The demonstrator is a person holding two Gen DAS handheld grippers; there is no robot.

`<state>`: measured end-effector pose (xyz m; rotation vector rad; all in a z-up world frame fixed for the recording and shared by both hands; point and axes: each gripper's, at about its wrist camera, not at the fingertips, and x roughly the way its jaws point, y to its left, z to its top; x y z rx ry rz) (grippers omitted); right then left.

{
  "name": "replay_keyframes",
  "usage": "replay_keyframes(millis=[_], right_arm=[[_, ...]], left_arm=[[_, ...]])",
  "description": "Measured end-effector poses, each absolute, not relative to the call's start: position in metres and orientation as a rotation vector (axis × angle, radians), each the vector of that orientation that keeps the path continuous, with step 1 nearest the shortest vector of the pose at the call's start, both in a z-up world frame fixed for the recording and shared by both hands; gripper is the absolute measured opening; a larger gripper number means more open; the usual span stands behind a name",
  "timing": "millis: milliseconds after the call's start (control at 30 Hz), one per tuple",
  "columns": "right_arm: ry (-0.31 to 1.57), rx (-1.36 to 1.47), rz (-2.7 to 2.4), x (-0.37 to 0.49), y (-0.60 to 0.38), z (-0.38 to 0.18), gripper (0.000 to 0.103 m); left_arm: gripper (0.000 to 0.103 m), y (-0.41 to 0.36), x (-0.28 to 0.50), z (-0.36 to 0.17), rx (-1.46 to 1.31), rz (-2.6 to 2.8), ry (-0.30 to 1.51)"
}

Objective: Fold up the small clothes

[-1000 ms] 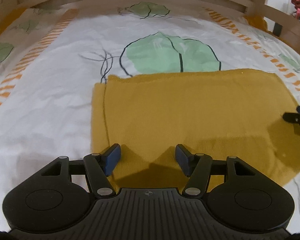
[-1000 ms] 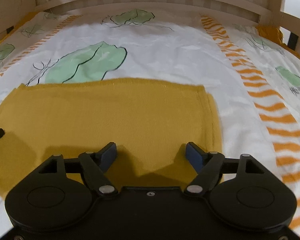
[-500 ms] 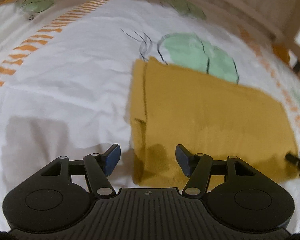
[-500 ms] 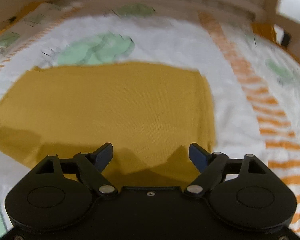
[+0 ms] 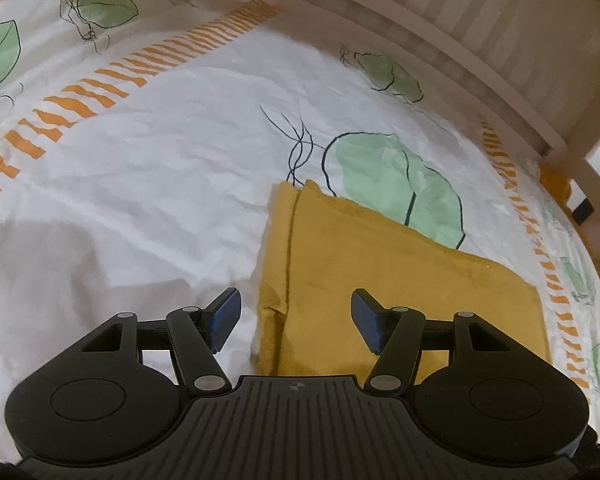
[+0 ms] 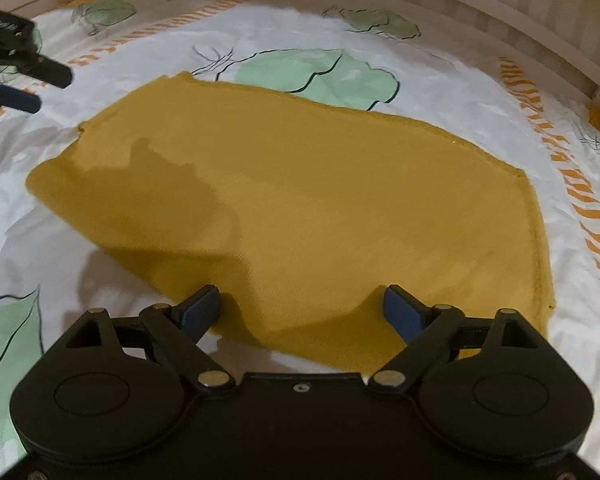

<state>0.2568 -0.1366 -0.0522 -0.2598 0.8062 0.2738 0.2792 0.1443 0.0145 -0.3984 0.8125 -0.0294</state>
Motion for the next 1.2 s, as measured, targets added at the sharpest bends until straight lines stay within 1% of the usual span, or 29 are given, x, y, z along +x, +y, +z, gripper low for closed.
replay_keyframes(millis=[233, 367, 500, 633, 733, 833, 967, 1200], right_arm=[[0.836, -0.152, 0.336, 0.26, -0.15, -0.041, 0.09], [0.781, 0.014, 0.295, 0.269, -0.185, -0.021, 0.091], [0.747, 0.2, 0.155, 0.283, -0.241, -0.013, 0.091], [0.748, 0.357, 0.044, 0.29, -0.289, -0.018, 0.092], [0.786, 0.445, 0.022, 0.295, -0.313, -0.029, 0.093], [0.83, 0.526, 0.023, 0.301, -0.325, -0.044, 0.093], [0.834, 0.618, 0.057, 0.304, -0.334, -0.059, 0.103], [0.814, 0.668, 0.118, 0.311, -0.335, -0.064, 0.103]], left_arm=[[0.059, 0.122, 0.279, 0.018, -0.354, -0.097, 0.812], [0.059, 0.115, 0.279, 0.019, -0.353, -0.118, 0.809], [0.059, 0.107, 0.279, 0.018, -0.331, -0.132, 0.813], [0.059, 0.1, 0.282, 0.013, -0.311, -0.136, 0.834], [0.059, 0.091, 0.283, 0.008, -0.295, -0.147, 0.851], [0.059, 0.083, 0.285, 0.003, -0.277, -0.157, 0.87], [0.059, 0.076, 0.287, -0.002, -0.265, -0.162, 0.893], [0.059, 0.065, 0.291, -0.013, -0.254, -0.154, 0.929]])
